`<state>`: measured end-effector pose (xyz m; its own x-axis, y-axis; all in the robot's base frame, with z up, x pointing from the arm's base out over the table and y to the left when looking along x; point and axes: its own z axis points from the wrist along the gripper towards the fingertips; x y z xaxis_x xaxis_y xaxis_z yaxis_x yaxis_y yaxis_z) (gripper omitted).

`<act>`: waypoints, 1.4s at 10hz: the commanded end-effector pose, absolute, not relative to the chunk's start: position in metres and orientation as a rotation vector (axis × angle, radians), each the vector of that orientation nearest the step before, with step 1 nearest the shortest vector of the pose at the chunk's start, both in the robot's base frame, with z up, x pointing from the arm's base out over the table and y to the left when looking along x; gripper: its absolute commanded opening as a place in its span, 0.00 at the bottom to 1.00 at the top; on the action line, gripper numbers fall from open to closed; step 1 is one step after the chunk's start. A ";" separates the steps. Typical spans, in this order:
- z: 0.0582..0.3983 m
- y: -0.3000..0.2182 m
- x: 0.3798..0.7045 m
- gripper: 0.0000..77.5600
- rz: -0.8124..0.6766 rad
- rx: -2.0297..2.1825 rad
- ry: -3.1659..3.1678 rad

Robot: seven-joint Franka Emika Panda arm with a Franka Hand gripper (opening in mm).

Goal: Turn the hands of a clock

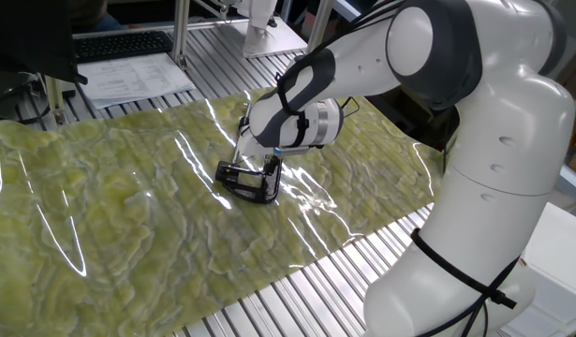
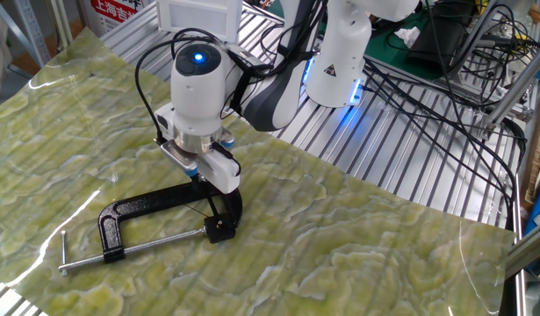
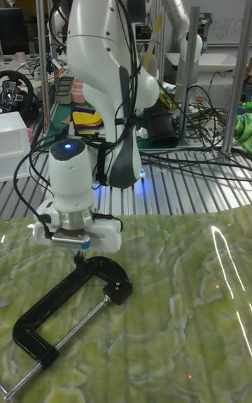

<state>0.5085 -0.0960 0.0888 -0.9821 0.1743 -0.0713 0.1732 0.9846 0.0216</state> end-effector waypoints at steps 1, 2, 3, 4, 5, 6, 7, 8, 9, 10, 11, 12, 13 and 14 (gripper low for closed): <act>0.120 -0.094 0.523 0.00 0.015 0.302 3.079; 0.128 -0.094 0.527 0.00 0.009 0.305 3.086; 0.135 -0.095 0.531 0.00 0.007 0.307 3.095; 0.143 -0.095 0.535 0.00 0.003 0.314 3.104; 0.152 -0.096 0.539 0.00 0.004 0.315 3.119; 0.153 -0.097 0.539 0.00 0.004 0.316 3.121; 0.169 -0.100 0.544 0.00 0.011 0.325 3.132; 0.175 -0.102 0.545 0.00 0.008 0.324 3.132; 0.177 -0.102 0.544 0.00 0.008 0.325 3.131; 0.180 -0.103 0.544 0.00 0.011 0.320 3.129; 0.182 -0.103 0.543 0.00 0.013 0.316 3.130; 0.186 -0.102 0.542 0.00 0.018 0.305 3.131; 0.192 -0.098 0.538 0.00 0.023 0.306 3.132; 0.193 -0.096 0.538 0.00 0.022 0.309 3.131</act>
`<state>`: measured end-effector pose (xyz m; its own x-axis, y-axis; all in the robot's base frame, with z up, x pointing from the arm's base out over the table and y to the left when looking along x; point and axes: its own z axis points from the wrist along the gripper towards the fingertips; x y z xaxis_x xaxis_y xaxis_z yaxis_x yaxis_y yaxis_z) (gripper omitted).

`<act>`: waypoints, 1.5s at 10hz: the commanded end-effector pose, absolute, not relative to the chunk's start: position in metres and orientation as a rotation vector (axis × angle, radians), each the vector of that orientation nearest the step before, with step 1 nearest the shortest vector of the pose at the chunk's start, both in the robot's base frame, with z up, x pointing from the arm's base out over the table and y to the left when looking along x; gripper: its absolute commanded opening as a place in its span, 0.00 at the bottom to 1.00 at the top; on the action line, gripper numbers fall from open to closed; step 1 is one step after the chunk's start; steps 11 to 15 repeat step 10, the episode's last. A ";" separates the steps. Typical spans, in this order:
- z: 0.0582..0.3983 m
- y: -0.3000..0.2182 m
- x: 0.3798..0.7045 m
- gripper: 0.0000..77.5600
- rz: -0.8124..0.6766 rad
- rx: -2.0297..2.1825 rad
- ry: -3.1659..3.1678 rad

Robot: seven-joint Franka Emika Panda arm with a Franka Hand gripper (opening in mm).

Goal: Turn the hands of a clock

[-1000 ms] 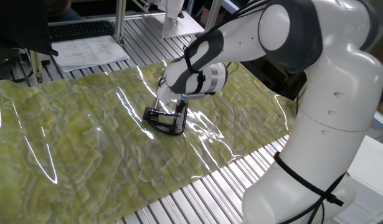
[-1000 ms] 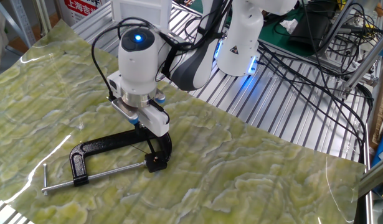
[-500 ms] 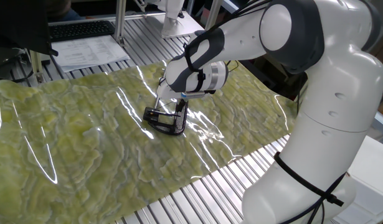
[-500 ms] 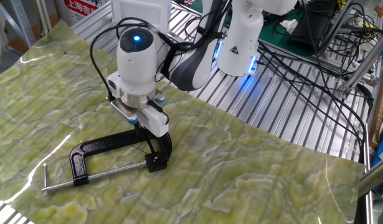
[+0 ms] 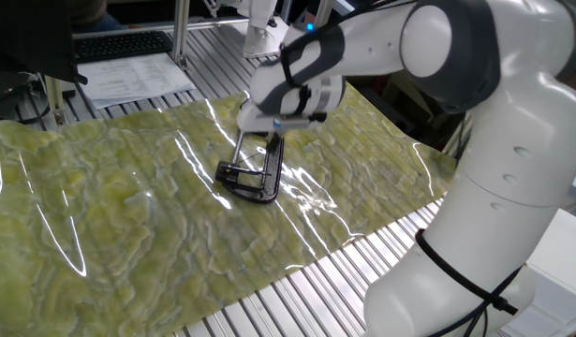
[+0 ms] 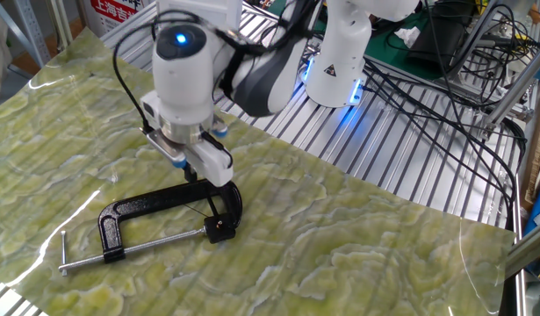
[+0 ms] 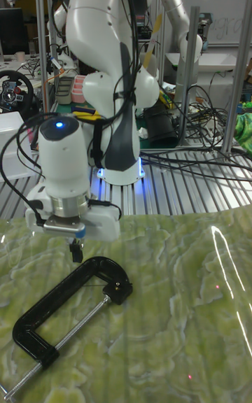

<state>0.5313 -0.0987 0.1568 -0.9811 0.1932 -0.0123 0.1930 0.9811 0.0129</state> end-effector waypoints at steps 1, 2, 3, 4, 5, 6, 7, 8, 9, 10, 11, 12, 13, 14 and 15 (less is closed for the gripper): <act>0.201 -0.086 0.532 0.00 0.017 0.311 3.126; 0.206 -0.082 0.530 0.00 0.017 0.307 3.127; 0.207 -0.080 0.529 0.00 0.017 0.300 3.128; 0.211 -0.076 0.529 0.00 0.017 0.296 3.130; 0.212 -0.075 0.529 0.00 0.015 0.293 3.130; 0.213 -0.075 0.530 0.00 0.010 0.291 3.129; 0.213 -0.075 0.531 0.00 0.008 0.290 3.128; 0.214 -0.074 0.530 0.00 0.008 0.293 3.127; 0.214 -0.074 0.530 0.00 0.007 0.295 3.127; 0.214 -0.074 0.530 0.00 0.006 0.299 3.126; 0.214 -0.074 0.530 0.00 0.006 0.299 3.126; 0.214 -0.074 0.530 0.00 0.006 0.299 3.126; 0.214 -0.074 0.530 0.00 0.006 0.299 3.126; 0.214 -0.074 0.530 0.00 0.006 0.299 3.126; 0.214 -0.074 0.530 0.00 0.006 0.299 3.126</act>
